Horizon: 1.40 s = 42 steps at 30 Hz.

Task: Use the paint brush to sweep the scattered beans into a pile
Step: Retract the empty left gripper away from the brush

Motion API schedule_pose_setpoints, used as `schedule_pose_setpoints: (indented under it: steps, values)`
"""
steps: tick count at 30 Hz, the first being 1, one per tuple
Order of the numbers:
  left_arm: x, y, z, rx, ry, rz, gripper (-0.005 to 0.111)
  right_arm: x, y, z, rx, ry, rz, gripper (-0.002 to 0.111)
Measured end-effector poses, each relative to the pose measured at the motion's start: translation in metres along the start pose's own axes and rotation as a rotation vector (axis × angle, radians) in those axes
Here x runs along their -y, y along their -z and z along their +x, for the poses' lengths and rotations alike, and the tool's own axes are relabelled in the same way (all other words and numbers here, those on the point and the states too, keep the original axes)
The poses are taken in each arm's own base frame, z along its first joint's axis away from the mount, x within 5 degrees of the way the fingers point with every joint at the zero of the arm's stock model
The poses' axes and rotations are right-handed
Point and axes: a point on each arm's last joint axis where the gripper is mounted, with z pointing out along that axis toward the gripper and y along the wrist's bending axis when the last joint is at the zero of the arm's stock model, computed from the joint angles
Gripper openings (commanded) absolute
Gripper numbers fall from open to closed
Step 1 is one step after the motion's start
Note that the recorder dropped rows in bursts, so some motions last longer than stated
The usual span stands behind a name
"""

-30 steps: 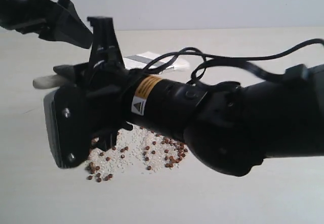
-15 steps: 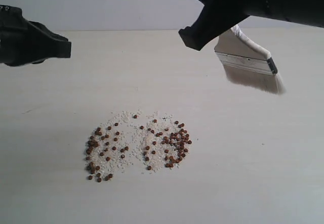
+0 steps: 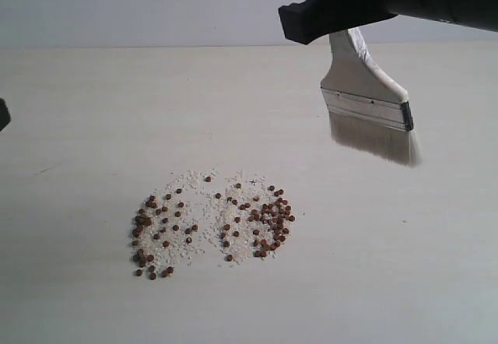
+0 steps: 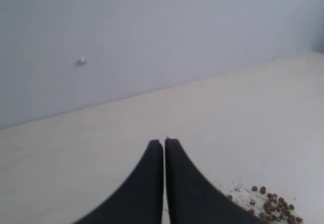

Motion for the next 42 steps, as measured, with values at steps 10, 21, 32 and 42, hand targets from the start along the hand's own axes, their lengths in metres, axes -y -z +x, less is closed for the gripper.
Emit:
schedule_pose_setpoints:
  steps: [10,21,32,42]
  values:
    - [-0.013,0.040,0.011,0.271,0.003,-0.053,0.000,-0.001,-0.007,0.005,-0.023,-0.001,-0.002,0.000]
    - [-0.014,0.046,0.005,0.337,-0.064,-0.070,0.000,-0.002,-0.016,0.013,-0.059,0.074,-0.009,0.000]
    - [-0.051,0.070,-0.039,0.420,-0.069,-0.520,0.000,-0.002,-0.016,0.013,-0.056,0.127,-0.007,0.000]
    - [-0.063,0.100,-0.033,0.419,-0.050,-0.637,0.000,-0.001,-0.016,0.012,-0.053,0.131,-0.001,0.000]
